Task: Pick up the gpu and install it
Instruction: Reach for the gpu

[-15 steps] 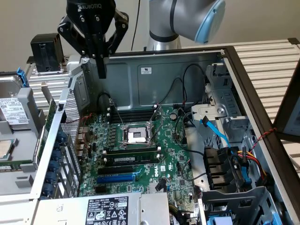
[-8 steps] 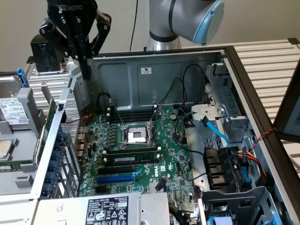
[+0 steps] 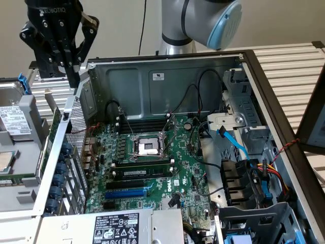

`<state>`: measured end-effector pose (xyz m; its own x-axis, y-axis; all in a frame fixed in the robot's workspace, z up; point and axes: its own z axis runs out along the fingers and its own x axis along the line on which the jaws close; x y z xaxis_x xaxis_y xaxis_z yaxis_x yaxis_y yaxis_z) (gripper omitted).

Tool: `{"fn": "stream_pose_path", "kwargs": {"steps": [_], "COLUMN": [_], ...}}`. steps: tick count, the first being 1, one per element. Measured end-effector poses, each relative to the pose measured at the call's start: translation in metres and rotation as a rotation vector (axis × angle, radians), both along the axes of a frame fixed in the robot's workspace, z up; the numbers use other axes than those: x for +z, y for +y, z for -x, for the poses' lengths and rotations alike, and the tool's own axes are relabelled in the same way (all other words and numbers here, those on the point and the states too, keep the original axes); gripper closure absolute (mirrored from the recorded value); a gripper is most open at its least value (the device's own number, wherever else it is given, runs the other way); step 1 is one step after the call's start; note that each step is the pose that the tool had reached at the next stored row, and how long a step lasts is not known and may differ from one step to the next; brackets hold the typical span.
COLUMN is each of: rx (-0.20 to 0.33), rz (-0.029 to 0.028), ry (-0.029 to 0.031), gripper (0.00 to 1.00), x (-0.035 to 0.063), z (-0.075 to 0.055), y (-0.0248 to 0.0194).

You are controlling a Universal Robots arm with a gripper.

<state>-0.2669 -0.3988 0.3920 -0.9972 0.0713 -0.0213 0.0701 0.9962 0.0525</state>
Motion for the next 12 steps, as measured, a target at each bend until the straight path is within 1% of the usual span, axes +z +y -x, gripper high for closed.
{"fn": "stream_pose_path", "kwargs": {"steps": [6,12], "rx": [0.000,0.000], "rz": [-0.0028,-0.0031], "ry": [0.0000,0.0000], "gripper": [0.89,0.89], "x": [-0.0001,-0.0007], "z": [0.027,0.055], "y": [0.0000,0.0000]}}
